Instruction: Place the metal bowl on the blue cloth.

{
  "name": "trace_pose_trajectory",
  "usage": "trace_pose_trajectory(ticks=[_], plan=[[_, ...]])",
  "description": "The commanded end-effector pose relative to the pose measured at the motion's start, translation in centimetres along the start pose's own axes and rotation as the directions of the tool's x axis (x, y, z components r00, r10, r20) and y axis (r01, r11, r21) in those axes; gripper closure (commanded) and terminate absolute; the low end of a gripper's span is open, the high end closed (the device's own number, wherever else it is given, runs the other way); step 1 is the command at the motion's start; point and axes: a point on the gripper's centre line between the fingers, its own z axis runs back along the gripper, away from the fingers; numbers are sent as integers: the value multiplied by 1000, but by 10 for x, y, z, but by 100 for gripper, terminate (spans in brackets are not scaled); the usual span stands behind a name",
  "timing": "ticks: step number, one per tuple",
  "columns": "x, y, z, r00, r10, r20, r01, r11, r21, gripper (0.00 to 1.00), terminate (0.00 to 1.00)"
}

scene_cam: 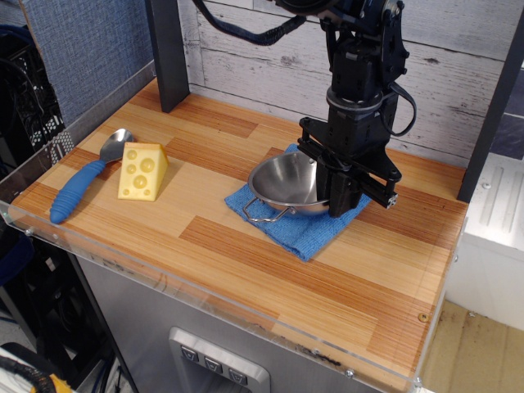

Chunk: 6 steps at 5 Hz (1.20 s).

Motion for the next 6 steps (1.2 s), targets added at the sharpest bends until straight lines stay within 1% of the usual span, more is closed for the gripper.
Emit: trace_pose_trajectory(ticks=[1,2,3,4,5,6], plan=[[-19,4,16,1000,-1,13,2,999,-50,0,0],[-23,11,64,993,45,112,-37,997,-72,0,0],[-37,31,113,964,128,234,-114,991,-75,0,0],[-50,43,148,938,201,282,-195,980,-48,0,0],[-60,49,161,929,254,270,-253,967,-36,0,0],[-60,51,163,949,219,226,-211,976,-57,0,0]])
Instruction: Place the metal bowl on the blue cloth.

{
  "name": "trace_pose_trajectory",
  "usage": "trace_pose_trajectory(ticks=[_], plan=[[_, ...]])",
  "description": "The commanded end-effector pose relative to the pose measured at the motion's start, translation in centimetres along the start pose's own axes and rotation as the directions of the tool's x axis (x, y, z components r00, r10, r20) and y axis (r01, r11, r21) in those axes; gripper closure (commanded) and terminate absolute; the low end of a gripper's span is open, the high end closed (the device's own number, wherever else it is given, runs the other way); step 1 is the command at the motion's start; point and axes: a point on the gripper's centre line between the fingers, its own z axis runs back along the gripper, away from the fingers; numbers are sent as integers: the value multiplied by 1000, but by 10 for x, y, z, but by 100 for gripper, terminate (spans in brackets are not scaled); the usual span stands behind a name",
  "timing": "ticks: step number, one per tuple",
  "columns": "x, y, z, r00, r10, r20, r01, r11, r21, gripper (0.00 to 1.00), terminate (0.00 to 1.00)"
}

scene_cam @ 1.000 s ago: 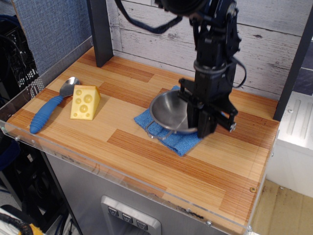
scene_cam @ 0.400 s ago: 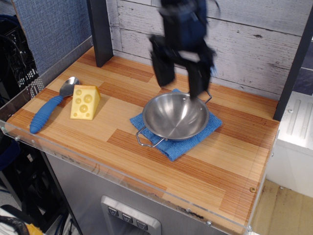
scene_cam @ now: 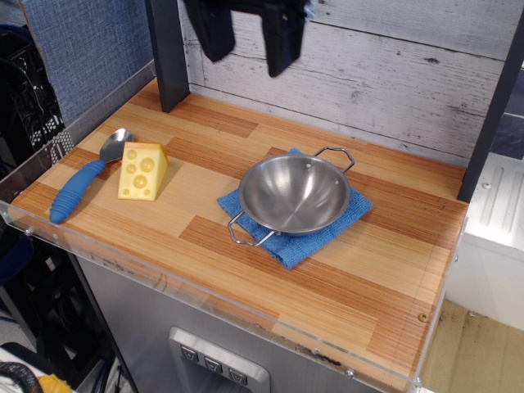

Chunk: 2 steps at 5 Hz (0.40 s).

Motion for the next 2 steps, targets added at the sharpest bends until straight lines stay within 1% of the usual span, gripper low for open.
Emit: trace_pose_trajectory(ticks=[1,2], plan=[[-8,4,16,999,-46,14,46,999,-10,0,0],[-8,4,16,999,-46,14,46,999,-10,0,100]])
